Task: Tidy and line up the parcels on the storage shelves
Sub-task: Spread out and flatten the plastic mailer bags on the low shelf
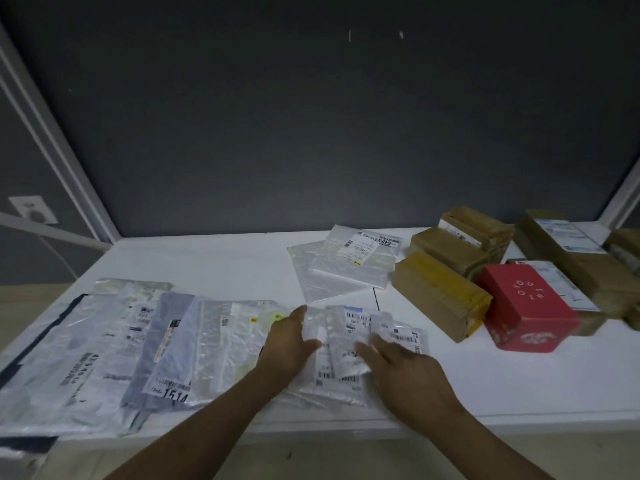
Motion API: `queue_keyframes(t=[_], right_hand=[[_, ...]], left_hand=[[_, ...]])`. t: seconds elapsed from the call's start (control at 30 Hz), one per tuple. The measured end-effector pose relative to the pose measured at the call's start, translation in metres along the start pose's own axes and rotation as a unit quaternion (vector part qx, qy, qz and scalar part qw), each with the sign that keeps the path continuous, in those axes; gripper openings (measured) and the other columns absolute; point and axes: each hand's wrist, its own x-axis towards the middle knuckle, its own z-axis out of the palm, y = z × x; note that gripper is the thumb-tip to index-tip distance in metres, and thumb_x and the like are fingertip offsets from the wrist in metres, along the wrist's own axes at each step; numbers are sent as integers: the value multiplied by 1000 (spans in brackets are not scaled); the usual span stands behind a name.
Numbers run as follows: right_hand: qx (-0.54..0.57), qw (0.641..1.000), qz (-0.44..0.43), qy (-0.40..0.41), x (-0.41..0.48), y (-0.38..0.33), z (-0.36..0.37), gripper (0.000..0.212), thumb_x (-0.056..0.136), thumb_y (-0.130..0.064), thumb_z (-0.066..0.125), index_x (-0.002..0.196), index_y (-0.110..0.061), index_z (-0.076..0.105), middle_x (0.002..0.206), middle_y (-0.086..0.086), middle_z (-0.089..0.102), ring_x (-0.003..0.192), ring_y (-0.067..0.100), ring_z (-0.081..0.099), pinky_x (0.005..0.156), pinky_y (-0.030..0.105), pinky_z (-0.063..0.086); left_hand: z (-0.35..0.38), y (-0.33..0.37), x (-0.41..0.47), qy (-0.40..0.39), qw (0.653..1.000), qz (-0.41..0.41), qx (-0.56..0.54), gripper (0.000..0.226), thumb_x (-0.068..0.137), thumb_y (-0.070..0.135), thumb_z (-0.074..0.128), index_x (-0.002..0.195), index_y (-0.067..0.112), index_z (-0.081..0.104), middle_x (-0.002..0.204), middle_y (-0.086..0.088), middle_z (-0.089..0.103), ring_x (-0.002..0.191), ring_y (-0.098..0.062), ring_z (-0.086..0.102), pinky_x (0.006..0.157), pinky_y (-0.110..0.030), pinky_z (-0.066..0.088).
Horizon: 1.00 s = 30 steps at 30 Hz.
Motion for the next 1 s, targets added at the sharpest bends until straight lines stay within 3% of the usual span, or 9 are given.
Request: queue_keyframes(t=[0.13, 0.3, 0.4, 0.53, 0.63, 0.73, 0.8, 0.9, 1.0], right_hand=[[17, 998, -49, -43, -8, 1, 18, 55, 93, -62, 32, 124, -29, 64, 124, 2, 66, 107, 19, 67, 76, 32, 59], [134, 988, -13, -79, 10, 1, 5, 67, 90, -75, 19, 113, -36, 69, 120, -11, 67, 108, 11, 62, 94, 32, 49], [169, 985, 14, -31, 27, 18, 2, 53, 93, -62, 32, 100, -31, 74, 110, -12, 70, 102, 11, 62, 89, 32, 46], [46, 996, 59, 53, 47, 60, 6, 30, 79, -36, 45, 72, -29, 74, 102, -3, 73, 95, 21, 67, 84, 35, 51], [-38, 991, 99, 80, 54, 92, 16, 13, 70, -23, 62, 73, -19, 74, 114, 6, 69, 107, 31, 62, 97, 41, 35], [-83, 988, 91, 91, 54, 110, 28, 14, 67, -15, 72, 80, -16, 76, 118, 6, 67, 112, 33, 58, 98, 43, 31], [-86, 989, 73, 92, 55, 116, 31, 13, 67, -16, 69, 78, -16, 75, 120, 7, 66, 113, 34, 59, 96, 42, 31], [-83, 992, 65, 74, 59, 127, 31, 15, 63, -18, 69, 76, -19, 75, 120, 5, 67, 115, 33, 60, 97, 41, 30], [-66, 994, 67, 59, 60, 130, 32, 18, 61, -21, 71, 79, -22, 77, 120, 3, 67, 115, 31, 61, 99, 41, 28]], left_hand=[[-1, -8, 4, 7, 997, -2, 78, 58, 78, 36, 74, 129, 15, 55, 115, -12, 61, 111, -27, 56, 92, -30, 43], [-8, 1, 13, 90, 985, 51, 139, 46, 90, 32, 60, 133, 19, 54, 129, -9, 48, 120, -25, 46, 102, -30, 37], [-7, 19, 38, 105, 978, 118, 134, 42, 94, 31, 56, 133, 18, 55, 133, -5, 48, 121, -22, 45, 104, -28, 33], [10, 48, 97, 55, 969, 175, 165, 44, 95, 35, 55, 136, 19, 52, 139, -4, 46, 127, -21, 42, 106, -29, 33], [27, 64, 137, 0, 954, 195, 228, 55, 94, 41, 55, 144, 21, 42, 151, -4, 35, 138, -21, 31, 111, -29, 27], [44, 67, 165, -62, 933, 197, 296, 67, 94, 49, 52, 151, 21, 30, 159, -6, 22, 145, -22, 21, 116, -31, 19], [52, 66, 176, -72, 936, 195, 282, 66, 94, 51, 51, 149, 19, 33, 155, -8, 31, 140, -23, 31, 112, -32, 27], [57, 64, 182, -14, 914, 235, 331, 46, 97, 42, 47, 135, 16, 49, 132, -11, 57, 114, -27, 57, 92, -33, 44], [54, 60, 178, 22, 908, 240, 344, 34, 97, 22, 44, 129, 19, 56, 126, -9, 61, 110, -27, 60, 94, -33, 47]])
